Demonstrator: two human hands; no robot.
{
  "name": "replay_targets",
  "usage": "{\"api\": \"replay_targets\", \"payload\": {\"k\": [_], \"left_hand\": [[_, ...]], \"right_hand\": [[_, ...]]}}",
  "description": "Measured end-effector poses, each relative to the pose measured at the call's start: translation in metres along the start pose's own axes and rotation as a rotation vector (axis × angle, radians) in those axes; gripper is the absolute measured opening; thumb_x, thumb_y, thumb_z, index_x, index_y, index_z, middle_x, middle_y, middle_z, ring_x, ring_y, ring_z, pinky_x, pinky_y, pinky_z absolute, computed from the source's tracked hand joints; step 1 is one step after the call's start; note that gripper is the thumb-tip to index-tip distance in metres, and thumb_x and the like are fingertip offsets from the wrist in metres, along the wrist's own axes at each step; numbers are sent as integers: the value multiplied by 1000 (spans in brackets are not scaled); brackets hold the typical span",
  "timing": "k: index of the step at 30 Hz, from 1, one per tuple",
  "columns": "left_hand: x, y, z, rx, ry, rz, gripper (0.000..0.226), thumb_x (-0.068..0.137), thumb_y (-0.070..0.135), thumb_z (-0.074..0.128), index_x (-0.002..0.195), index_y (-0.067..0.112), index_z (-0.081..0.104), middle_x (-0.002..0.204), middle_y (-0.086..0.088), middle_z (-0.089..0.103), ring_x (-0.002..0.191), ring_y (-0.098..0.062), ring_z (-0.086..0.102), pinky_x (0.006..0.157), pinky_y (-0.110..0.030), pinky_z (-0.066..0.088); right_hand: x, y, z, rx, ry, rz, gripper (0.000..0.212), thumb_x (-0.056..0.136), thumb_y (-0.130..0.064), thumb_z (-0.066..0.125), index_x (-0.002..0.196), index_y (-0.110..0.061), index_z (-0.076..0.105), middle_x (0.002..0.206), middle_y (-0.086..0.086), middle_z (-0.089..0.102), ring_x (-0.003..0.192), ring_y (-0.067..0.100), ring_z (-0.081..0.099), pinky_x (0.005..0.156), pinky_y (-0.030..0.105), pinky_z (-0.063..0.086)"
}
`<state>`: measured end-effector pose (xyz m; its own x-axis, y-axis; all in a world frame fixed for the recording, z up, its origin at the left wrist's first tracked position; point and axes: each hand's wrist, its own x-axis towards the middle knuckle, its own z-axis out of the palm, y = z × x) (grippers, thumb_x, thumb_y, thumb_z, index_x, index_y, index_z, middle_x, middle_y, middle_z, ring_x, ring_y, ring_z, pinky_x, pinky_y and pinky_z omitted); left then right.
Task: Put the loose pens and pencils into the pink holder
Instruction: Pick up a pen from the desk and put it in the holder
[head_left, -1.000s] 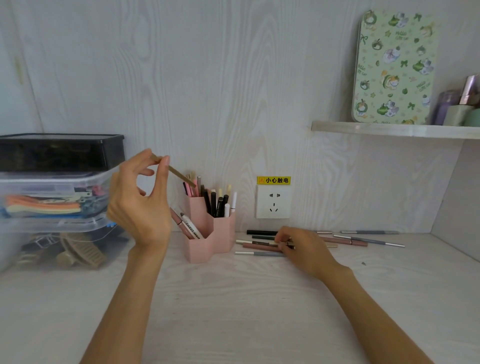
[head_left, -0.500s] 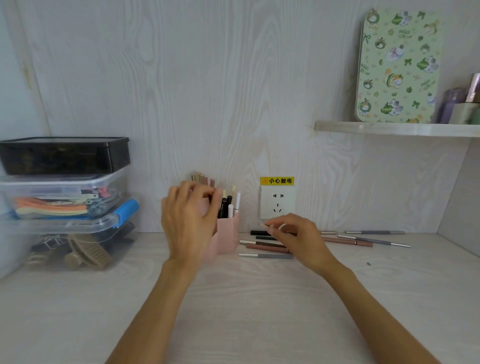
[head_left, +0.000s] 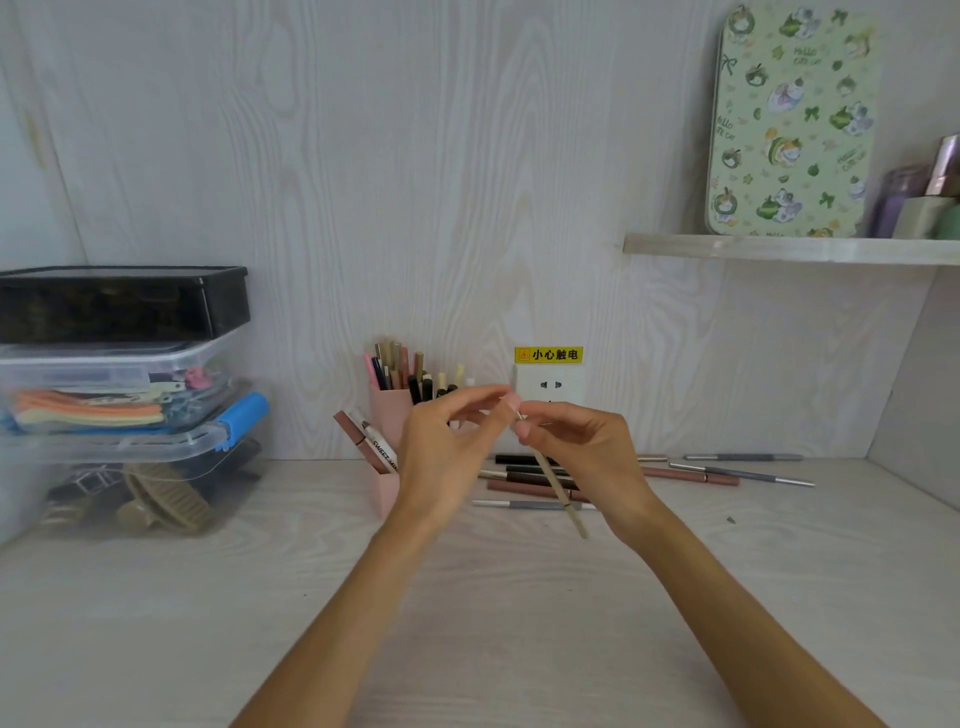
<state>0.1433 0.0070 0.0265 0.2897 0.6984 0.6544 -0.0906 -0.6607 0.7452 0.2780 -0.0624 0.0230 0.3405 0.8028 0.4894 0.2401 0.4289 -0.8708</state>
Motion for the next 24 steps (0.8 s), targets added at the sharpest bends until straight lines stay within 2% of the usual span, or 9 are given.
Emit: {"api": "replay_targets", "payload": {"k": [3,5,7,9,12,15,18,21,24], "left_hand": [[3,11,-3,-12,43,54,10,81,28,70,91,30,72,86,15,72,82,-4,66,80,-27,51],[10,20,-14,-71,253,116,11,82,21,70,90,28,72,84,15,72,79,-2,66,73,-17,49],[19,28,-34,-115,509,224,12,82,18,71,94,21,71,84,17,71,79,0,67,70,-12,49],[25,31,-52,-148,695,326,18,82,18,72,99,12,69,81,18,71,80,-4,68,69,-14,51],[28,31,-65,-155,834,400,22,83,17,72,102,9,65,81,24,70,83,-8,69,70,-17,52],[28,28,-71,-73,878,450,22,84,20,71,103,12,64,84,29,68,84,-7,68,70,-15,50],[29,21,-77,-34,860,472,20,84,23,71,101,14,65,86,24,68,83,-8,68,67,-17,51],[29,7,-75,94,767,421,19,85,27,70,98,14,70,88,6,70,81,-10,68,64,-20,51],[27,-11,-70,334,640,302,24,85,37,66,100,19,72,94,3,73,81,-11,66,63,-25,50]], "right_hand": [[2,1,-1,18,-48,9,37,65,-41,74,100,-31,71,87,-6,76,88,5,70,73,10,52],[5,7,-8,-72,-55,67,49,65,-54,69,110,-37,64,94,-10,74,97,1,66,85,13,50],[5,20,-18,-339,-63,103,40,74,-48,69,111,-34,63,100,-11,71,103,1,62,91,16,45],[1,38,-27,-654,-203,103,36,78,-40,71,112,-30,64,111,-10,66,110,7,58,94,20,43],[-4,58,-31,-876,-332,105,38,80,-44,66,115,-34,62,117,-10,60,113,12,50,99,28,40],[-2,65,-31,-913,-274,46,26,85,-41,60,110,-36,65,111,-12,61,107,12,50,91,24,40],[-1,66,-32,-923,-281,31,26,88,-35,58,112,-34,64,111,-14,59,106,7,48,87,18,36],[0,63,-38,-917,-286,43,26,86,-29,60,111,-29,65,111,-11,61,106,7,53,86,20,40],[3,58,-44,-996,-252,60,23,83,-30,63,106,-26,68,111,-6,60,106,13,52,86,24,41]]}}
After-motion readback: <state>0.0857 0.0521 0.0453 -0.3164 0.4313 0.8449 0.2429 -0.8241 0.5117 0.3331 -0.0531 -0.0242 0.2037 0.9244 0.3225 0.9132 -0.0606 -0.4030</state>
